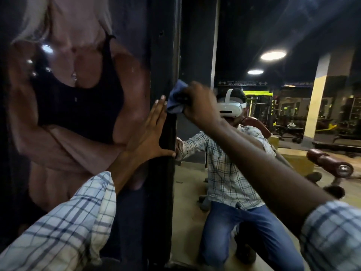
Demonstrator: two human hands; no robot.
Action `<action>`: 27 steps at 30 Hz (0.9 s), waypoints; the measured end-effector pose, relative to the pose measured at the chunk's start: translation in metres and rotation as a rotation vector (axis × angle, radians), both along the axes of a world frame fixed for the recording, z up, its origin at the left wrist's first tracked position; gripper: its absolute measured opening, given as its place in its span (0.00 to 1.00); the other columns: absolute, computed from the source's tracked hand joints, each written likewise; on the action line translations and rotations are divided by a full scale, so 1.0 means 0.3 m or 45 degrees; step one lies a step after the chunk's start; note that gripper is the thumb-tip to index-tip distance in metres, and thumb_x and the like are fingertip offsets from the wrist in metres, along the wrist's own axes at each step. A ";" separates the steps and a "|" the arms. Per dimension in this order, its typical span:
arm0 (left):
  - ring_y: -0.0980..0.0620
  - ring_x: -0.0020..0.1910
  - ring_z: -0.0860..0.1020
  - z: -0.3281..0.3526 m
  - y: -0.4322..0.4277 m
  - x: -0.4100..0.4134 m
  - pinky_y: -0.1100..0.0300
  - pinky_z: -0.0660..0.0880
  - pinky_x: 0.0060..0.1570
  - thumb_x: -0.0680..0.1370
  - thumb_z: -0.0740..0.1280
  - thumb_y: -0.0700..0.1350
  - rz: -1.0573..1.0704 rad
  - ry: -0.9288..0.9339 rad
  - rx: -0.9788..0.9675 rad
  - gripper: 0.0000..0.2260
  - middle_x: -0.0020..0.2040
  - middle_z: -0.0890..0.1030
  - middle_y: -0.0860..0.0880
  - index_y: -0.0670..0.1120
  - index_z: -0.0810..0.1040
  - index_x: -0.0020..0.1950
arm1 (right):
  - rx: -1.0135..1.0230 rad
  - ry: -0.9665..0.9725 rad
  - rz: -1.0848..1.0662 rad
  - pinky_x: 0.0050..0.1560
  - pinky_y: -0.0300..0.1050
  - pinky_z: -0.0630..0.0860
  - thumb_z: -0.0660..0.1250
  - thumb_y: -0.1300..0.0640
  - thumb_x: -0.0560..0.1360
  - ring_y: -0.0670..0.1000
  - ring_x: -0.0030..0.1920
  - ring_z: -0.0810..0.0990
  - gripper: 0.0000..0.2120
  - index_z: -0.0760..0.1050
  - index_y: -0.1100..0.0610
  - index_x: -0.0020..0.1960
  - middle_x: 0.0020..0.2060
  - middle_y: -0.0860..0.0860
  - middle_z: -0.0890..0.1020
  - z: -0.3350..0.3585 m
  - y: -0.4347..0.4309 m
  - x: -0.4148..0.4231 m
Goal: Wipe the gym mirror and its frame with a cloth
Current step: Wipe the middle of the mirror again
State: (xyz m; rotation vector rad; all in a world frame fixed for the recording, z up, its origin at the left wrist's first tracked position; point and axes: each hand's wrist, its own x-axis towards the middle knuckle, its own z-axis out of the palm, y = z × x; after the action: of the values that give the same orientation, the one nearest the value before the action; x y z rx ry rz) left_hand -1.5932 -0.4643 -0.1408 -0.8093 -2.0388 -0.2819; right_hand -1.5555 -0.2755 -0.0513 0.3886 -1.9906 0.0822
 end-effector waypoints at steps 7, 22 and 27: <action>0.44 0.83 0.37 -0.021 -0.021 0.038 0.55 0.42 0.81 0.53 0.86 0.61 0.099 -0.061 -0.120 0.76 0.84 0.35 0.41 0.37 0.41 0.83 | 0.165 -0.255 0.093 0.42 0.44 0.71 0.76 0.59 0.71 0.50 0.45 0.78 0.15 0.84 0.52 0.57 0.48 0.51 0.81 -0.288 0.011 0.119; 0.45 0.84 0.39 -0.029 0.021 0.105 0.57 0.44 0.81 0.62 0.86 0.54 0.179 -0.156 -0.090 0.69 0.83 0.33 0.44 0.40 0.37 0.83 | -0.213 -0.069 0.117 0.42 0.34 0.66 0.72 0.65 0.67 0.43 0.42 0.69 0.13 0.83 0.53 0.49 0.41 0.44 0.73 -0.448 0.198 0.201; 0.45 0.84 0.50 -0.067 0.053 0.143 0.58 0.48 0.79 0.68 0.83 0.52 0.076 -0.146 0.046 0.55 0.85 0.48 0.44 0.41 0.53 0.84 | -0.648 0.062 0.362 0.41 0.50 0.74 0.74 0.68 0.67 0.50 0.42 0.76 0.11 0.81 0.58 0.46 0.41 0.53 0.80 -0.522 0.206 0.280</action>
State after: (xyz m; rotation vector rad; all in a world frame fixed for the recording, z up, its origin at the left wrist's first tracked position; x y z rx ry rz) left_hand -1.5502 -0.4484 -0.1607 -0.7236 -2.1550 -0.3375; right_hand -1.4715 -0.2138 -0.2079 0.3321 -1.7753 0.7345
